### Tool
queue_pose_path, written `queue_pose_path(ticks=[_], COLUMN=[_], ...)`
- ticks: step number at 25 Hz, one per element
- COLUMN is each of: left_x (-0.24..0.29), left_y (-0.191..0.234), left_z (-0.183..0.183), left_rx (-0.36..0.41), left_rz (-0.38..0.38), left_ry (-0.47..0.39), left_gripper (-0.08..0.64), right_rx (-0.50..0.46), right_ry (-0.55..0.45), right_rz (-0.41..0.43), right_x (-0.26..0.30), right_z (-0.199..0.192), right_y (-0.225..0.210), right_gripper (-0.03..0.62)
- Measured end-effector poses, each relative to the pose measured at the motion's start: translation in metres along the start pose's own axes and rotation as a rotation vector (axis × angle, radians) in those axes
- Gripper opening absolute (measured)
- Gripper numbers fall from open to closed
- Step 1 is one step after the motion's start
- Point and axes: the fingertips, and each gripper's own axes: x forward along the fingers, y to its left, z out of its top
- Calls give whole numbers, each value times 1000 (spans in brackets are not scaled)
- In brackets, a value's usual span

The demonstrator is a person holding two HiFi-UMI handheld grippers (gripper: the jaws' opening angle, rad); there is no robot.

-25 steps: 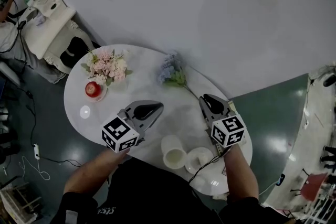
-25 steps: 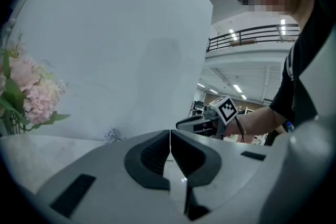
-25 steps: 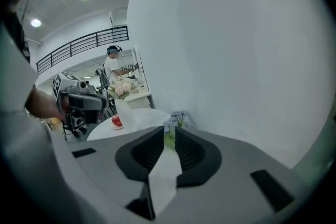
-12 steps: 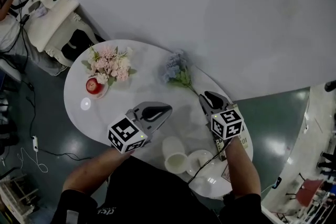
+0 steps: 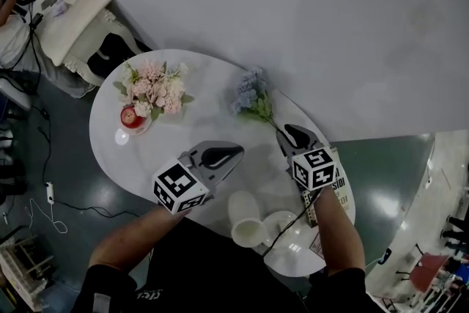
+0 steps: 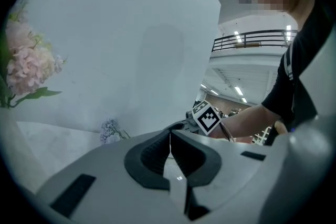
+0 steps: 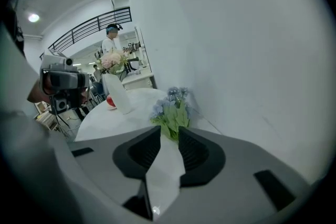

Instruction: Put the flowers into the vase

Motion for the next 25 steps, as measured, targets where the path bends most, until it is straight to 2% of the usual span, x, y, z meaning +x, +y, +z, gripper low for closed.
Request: queue_pose_path(ticks=[11, 25], left_x=[6, 18], left_y=[11, 27], left_z=[-13, -29], left_rx=[-36, -83], left_rz=[7, 18], left_ry=[7, 38], left_gripper=[11, 11], right_rx=[-40, -134], right_ry=[45, 153], right_rz=[33, 55], right_x=[24, 60], right_z=[-6, -21], right_y=[3, -2], right_gripper=[114, 173])
